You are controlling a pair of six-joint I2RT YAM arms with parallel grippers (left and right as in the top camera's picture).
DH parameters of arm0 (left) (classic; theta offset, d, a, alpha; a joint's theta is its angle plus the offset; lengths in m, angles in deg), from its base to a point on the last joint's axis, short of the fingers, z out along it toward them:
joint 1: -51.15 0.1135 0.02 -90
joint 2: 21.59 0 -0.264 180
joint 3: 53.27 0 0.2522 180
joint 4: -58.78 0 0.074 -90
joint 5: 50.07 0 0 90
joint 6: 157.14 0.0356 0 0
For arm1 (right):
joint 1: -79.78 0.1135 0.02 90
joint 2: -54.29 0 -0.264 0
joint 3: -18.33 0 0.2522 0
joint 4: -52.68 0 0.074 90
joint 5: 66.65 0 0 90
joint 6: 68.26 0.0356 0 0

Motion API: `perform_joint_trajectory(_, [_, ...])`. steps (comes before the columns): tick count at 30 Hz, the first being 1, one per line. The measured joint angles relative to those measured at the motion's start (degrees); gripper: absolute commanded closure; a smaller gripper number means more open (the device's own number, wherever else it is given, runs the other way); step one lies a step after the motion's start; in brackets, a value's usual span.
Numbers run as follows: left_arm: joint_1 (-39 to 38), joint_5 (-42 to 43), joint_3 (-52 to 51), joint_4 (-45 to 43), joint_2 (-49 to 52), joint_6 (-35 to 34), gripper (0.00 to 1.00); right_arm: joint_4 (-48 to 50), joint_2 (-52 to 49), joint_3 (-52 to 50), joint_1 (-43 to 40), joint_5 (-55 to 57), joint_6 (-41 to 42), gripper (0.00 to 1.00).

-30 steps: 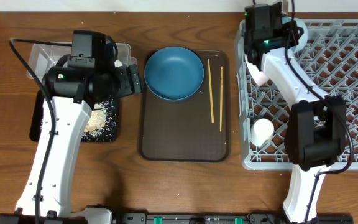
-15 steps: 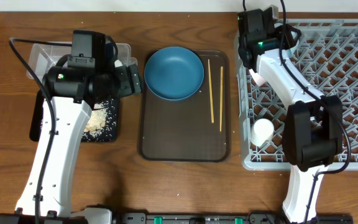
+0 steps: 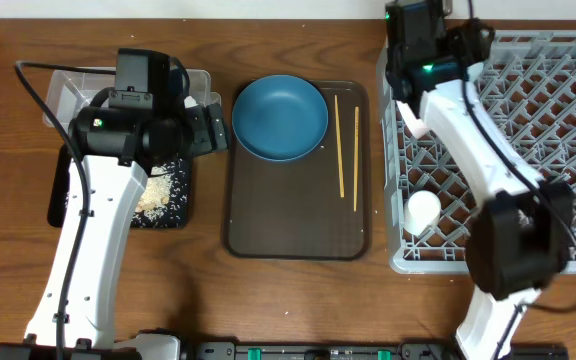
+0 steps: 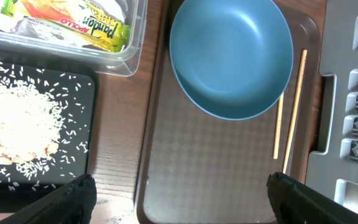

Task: Sort waste into correct bins and load items into the dishwasher rack
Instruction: 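Withdraw the right gripper from the rack toward the brown tray, then grasp the rim of the blue plate with the right gripper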

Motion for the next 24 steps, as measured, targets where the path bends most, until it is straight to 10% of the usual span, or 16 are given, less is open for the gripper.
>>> perform_joint_trajectory(16, [0.00,0.00,0.00,0.00,0.00,0.00,0.10,-9.66,5.99,0.04,0.00,-17.49,11.47,0.23])
perform_joint_trajectory(24, [0.00,0.02,0.00,0.00,0.00,0.00,0.10,-12.13,5.99,0.02,0.79,-44.44,23.56,0.14])
